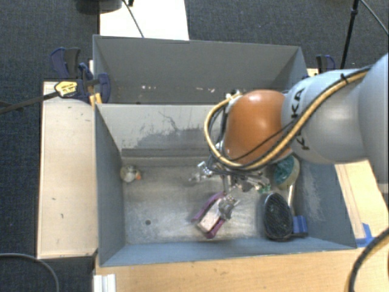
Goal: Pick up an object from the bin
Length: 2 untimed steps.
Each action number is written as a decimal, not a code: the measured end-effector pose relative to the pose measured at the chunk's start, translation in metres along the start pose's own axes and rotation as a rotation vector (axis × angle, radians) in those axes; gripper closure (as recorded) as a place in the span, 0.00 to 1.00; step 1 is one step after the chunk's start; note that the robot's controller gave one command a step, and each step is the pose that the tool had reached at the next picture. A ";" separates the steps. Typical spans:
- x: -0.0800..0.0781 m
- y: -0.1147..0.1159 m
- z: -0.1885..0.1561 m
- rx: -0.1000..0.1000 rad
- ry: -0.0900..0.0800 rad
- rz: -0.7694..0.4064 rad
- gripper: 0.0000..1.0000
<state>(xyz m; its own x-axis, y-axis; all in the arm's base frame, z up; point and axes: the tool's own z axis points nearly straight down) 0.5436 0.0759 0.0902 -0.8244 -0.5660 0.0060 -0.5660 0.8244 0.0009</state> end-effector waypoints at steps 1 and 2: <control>0.016 0.015 0.013 0.004 -0.001 -0.378 0.00; 0.018 0.012 0.013 0.006 0.006 -0.372 1.00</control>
Offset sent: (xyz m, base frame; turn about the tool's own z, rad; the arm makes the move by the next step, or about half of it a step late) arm -0.0243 0.0031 -0.0202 -0.3815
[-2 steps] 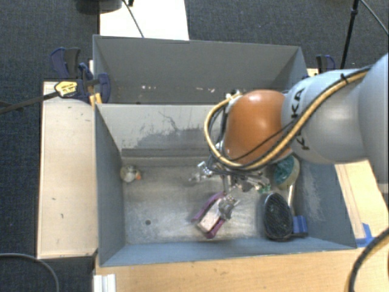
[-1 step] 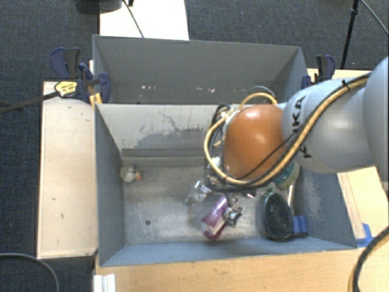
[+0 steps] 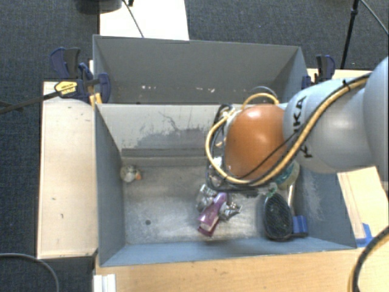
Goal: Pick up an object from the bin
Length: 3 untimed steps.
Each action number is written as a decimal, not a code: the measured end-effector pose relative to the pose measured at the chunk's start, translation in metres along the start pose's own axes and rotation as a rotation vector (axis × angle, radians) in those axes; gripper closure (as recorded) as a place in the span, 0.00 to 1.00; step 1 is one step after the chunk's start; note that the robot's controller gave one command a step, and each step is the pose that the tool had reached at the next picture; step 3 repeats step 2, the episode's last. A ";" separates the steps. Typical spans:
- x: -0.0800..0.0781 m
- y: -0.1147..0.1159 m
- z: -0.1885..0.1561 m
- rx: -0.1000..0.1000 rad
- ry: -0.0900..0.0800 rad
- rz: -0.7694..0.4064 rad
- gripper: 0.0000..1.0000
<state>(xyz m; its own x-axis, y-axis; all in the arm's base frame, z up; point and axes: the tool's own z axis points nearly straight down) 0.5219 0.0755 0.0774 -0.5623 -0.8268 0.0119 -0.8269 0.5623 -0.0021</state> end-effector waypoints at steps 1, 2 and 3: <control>-0.004 -0.003 -0.118 0.004 -0.017 -0.298 1.00; -0.039 0.021 -0.205 0.006 -0.018 -0.679 1.00; -0.039 0.021 -0.205 0.006 -0.018 -0.679 1.00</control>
Offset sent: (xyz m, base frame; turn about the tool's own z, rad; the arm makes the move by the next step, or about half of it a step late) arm 0.0042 0.0024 0.1155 -0.2999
